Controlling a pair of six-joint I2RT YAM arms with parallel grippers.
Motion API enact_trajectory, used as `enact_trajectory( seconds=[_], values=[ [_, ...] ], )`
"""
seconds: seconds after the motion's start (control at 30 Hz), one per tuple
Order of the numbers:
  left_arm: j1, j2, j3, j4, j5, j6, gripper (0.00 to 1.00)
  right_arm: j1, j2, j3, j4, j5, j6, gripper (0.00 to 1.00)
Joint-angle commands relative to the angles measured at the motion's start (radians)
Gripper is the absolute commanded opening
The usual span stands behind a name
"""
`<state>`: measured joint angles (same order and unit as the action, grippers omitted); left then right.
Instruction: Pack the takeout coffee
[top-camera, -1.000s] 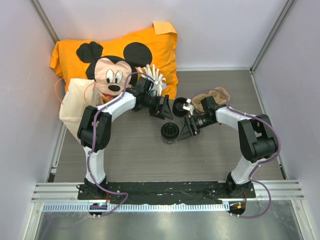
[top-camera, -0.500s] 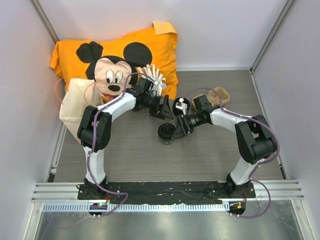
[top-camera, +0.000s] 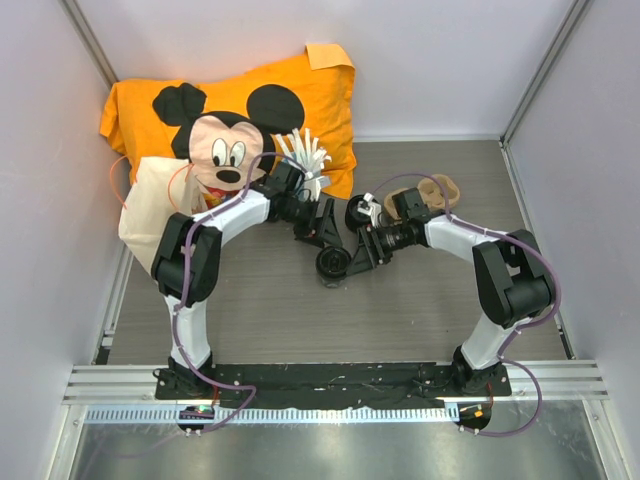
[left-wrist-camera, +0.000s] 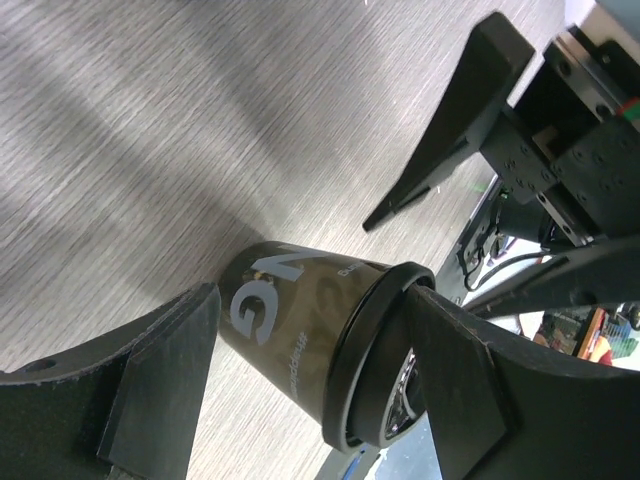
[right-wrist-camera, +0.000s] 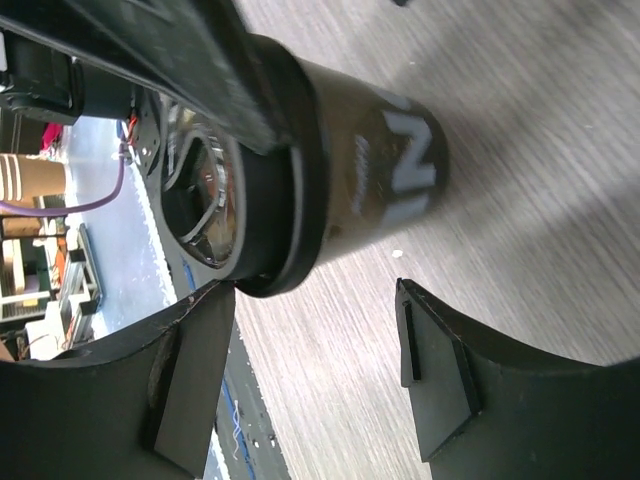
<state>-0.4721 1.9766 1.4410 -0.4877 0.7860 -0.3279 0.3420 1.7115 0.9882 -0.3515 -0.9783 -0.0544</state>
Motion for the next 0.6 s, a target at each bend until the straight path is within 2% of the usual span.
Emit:
enact_trajectory(
  seconds=[0.0, 0.57],
  values=[
    [-0.002, -0.068, 0.01, -0.04, 0.004, 0.044, 0.8, -0.015, -0.052, 0.016, 0.034, 0.039, -0.016, 0.69],
    [0.026, -0.059, -0.024, -0.101, -0.054, 0.107, 0.79, -0.035, -0.044, 0.056, 0.089, 0.03, 0.045, 0.7]
  ],
)
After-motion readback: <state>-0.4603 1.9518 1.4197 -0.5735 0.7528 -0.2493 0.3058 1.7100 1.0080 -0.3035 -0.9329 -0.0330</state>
